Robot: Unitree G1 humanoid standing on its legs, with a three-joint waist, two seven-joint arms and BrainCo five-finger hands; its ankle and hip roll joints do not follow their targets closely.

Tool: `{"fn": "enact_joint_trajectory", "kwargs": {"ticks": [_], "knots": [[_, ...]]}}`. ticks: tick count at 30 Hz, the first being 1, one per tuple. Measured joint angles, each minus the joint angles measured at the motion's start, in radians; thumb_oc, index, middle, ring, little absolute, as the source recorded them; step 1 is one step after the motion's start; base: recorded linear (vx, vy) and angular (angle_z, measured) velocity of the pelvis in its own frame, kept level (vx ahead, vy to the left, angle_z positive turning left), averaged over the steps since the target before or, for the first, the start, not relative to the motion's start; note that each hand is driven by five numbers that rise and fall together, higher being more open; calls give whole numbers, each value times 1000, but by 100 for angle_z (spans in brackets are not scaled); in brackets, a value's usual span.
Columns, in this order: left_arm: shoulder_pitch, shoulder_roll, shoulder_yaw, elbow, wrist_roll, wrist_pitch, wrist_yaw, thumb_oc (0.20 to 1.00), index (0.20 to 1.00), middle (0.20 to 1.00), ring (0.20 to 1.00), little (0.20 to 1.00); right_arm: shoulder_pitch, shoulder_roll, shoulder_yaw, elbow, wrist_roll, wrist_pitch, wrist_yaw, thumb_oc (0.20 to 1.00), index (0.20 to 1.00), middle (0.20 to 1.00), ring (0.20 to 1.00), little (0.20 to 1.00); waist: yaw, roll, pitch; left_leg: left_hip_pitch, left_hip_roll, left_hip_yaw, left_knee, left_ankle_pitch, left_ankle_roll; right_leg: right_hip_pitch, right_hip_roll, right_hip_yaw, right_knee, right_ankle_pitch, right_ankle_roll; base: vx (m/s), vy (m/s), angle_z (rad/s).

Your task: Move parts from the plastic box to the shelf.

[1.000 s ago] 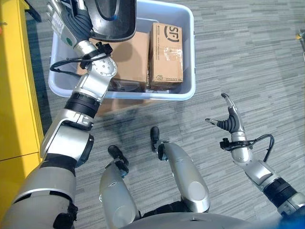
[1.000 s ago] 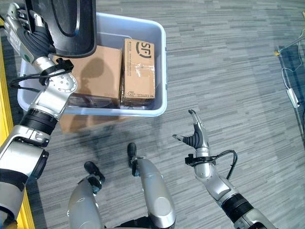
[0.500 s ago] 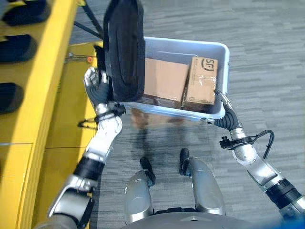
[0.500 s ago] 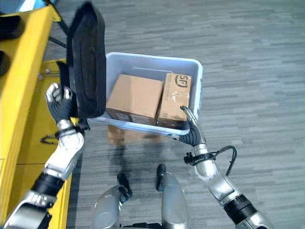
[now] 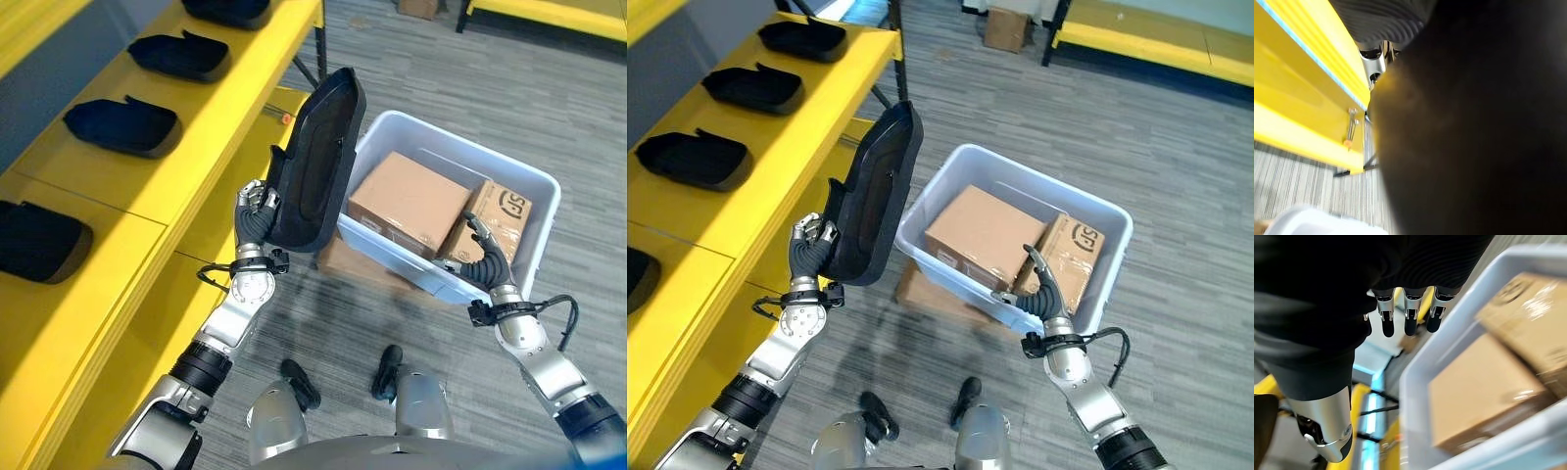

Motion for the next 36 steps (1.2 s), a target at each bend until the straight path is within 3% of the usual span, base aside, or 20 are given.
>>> {"fn": "enact_joint_trajectory", "kwargs": {"ticks": [6, 14, 18, 20, 22, 23, 24, 26, 28, 29, 31, 34, 36], "knots": [[74, 38, -5, -77, 119, 16, 5, 200, 200, 200, 200, 200, -40, 0, 72, -4, 0, -14, 9, 1000, 1000, 1000, 1000, 1000, 70, 22, -7, 3, -17, -47, -50, 31, 0, 29, 0, -34, -9, 0, 2, -77, 123, 28], [179, 41, 51, -135, 161, 20, -31, 200, 200, 200, 200, 200, -32, 0, 81, -69, 0, -16, 56, 1000, 1000, 1000, 1000, 1000, 108, 41, -20, 34, -47, -106, -110, 47, -8, 83, -12, -87, -17, -3, 24, -12, 157, 24], [246, 44, 87, -161, 191, 19, -80, 200, 200, 200, 200, 200, -24, 5, 81, -148, -1, -22, 84, 1000, 1000, 1000, 1000, 1000, 133, 37, -57, 36, -75, -146, -134, 58, -7, 110, -21, -81, -33, -2, 44, -33, 160, 39], [276, 75, 104, -175, 204, 15, -119, 200, 200, 200, 200, 200, -22, 32, 80, -162, -1, -20, 104, 1000, 1000, 1000, 1000, 1000, 137, 24, -67, 34, -111, -192, -156, 63, 5, 136, -41, -72, -43, 9, 65, -85, 241, 80], [273, 94, 102, -178, 259, 4, -145, 200, 200, 200, 200, 200, 3, 38, 78, -166, -1, -20, 109, 1000, 1000, 1000, 1000, 1000, 118, 12, -75, 45, -138, -280, -197, 89, 53, 137, -49, 53, -1, 20, 82, -74, 138, 119], [270, 103, 100, -179, 262, 0, -153, 200, 200, 200, 200, 200, 15, 37, 77, -165, -1, -20, 110, 1000, 1000, 1000, 1000, 1000, 103, 15, -75, 53, -145, -330, -230, 113, 67, 107, -41, 136, 47, -6, 104, -50, 48, 134], [267, 118, 97, -183, 269, -7, -158, 200, 200, 200, 200, 200, 35, 40, 77, -166, -1, -20, 109, 1000, 1000, 1000, 1000, 1000, 76, 15, -77, 44, -144, -376, -245, 133, 73, 106, 11, 253, 21, -44, 147, -54, 59, 128], [264, 136, 99, -183, 276, -17, -167, 200, 200, 200, 200, 200, 57, 40, 73, -166, -1, -20, 113, 1000, 1000, 1000, 1000, 1000, 79, 4, -76, 33, -145, -410, -246, 138, 77, 77, 72, 320, 17, -63, 135, -4, 78, 87], [308, 157, 102, -194, 277, -17, -166, 200, 200, 200, 200, 200, 86, 41, 57, -177, 1, -20, 129, 1000, 1000, 1000, 1000, 1000, 81, -11, -88, 36, -158, -425, -250, 135, 71, 52, 142, 324, 21, -74, 113, -62, 27, 41], [339, 157, 102, -198, 277, -18, -163, 200, 200, 200, 200, 200, 87, 38, 50, -178, 9, -20, 137, 1000, 1000, 1000, 1000, 1000, 82, -13, -94, 38, -173, -429, -250, 134, 70, 58, 155, 321, 5, -97, 74, -114, -29, 16], [372, 146, 93, -198, 277, -21, -163, 200, 200, 200, 200, 200, 84, 25, 38, -176, 19, -20, 139, 1000, 1000, 1000, 1000, 1000, 76, 6, -97, 26, -167, -451, -250, 146, 54, 62, 178, 340, -15, -100, 64, -129, -87, 19], [372, 145, 89, -198, 277, -23, -163, 200, 200, 200, 200, 200, 71, 27, 39, -144, 20, -24, 140, 1000, 1000, 1000, 1000, 1000, 89, 10, -101, 3, -140, -473, -245, 170, 17, 70, 211, 320, -71, -72, 14, -136, -102, 18], [369, 138, 89, -195, 277, -31, -163, 200, 200, 200, 200, 200, 49, 26, 40, -110, 20, -23, 139, 1000, 1000, 1000, 1000, 1000, 107, 21, -102, -15, -126, -488, -246, 178, 0, 70, 235, 308, -93, -58, -2, -65, -64, 16]]}}
